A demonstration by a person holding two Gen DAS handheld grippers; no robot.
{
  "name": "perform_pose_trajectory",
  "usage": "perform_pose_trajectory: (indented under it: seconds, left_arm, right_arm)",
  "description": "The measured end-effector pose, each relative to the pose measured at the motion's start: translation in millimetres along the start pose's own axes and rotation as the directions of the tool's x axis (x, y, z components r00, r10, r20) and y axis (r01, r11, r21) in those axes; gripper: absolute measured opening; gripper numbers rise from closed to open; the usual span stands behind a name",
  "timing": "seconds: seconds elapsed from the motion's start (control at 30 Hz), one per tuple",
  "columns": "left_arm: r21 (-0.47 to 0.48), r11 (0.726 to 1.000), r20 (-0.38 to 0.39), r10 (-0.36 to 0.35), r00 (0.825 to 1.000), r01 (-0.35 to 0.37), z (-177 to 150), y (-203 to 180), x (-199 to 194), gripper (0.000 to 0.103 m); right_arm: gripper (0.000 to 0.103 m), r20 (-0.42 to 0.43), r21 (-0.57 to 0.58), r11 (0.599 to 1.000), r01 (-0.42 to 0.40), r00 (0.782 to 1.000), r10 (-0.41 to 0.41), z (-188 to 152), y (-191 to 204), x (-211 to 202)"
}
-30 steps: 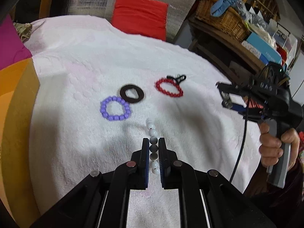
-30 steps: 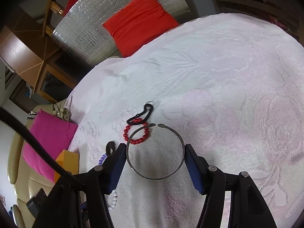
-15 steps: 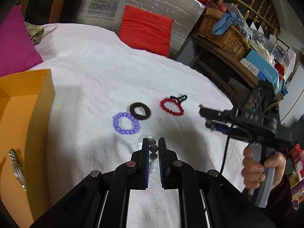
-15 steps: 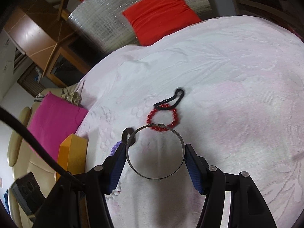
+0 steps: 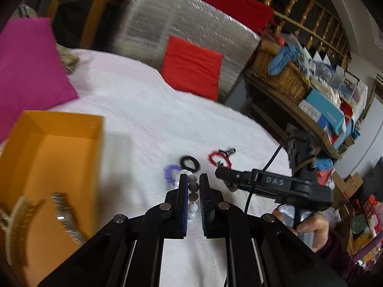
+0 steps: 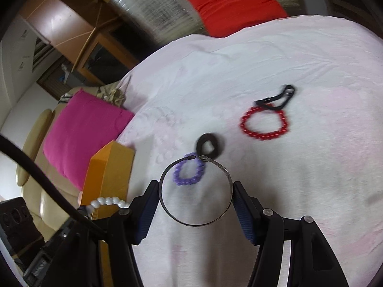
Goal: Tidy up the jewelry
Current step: 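Lift and carry the bangle and white bracelet toward the orange box with both tools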
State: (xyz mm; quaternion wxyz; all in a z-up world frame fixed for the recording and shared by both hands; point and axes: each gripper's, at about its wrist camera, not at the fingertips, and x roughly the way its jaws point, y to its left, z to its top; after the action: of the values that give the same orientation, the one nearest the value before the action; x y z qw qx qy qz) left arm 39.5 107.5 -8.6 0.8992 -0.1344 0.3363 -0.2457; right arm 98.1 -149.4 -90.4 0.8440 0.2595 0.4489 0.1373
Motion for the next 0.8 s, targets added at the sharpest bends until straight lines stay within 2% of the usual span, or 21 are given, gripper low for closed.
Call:
perform_pose_trajectory:
  seconds: [0.07, 0.2, 0.33, 0.47, 0.6, 0.8]
  left_arm:
    - [-0.019, 0.999, 0.042, 0.03, 0.999, -0.029, 0, 9, -23, 0.009]
    - [-0.078, 0.991, 0.122, 0.119, 0.985, -0.11, -10, 35, -72, 0.009]
    - [-0.108, 0.974, 0.131, 0.214, 0.968, -0.201, -24, 57, -96, 0.009]
    - [-0.12, 0.956, 0.092, 0.278, 0.956, -0.267, -38, 75, -96, 0.009]
    - [-0.133, 0.942, 0.021, 0.312, 0.95, -0.307, -48, 91, -82, 0.009]
    - [-0.089, 0.922, -0.111, 0.367, 0.924, -0.377, -65, 100, -57, 0.009]
  right_arm:
    - [0.064, -0.007, -0.015, 0.999, -0.031, 1.0, 0.031, -2, 13, 5]
    - [0.064, -0.01, -0.067, 0.994, -0.088, 0.996, 0.088, -7, 43, 15]
    - [0.064, -0.013, -0.104, 0.981, -0.165, 0.986, 0.165, -14, 80, 26]
    - [0.064, -0.032, -0.135, 0.967, -0.218, 0.976, 0.215, -20, 114, 42]
    - [0.064, -0.055, -0.162, 0.954, -0.253, 0.967, 0.247, -23, 143, 60]
    - [0.064, -0.068, -0.194, 0.941, -0.277, 0.961, 0.269, -22, 173, 89]
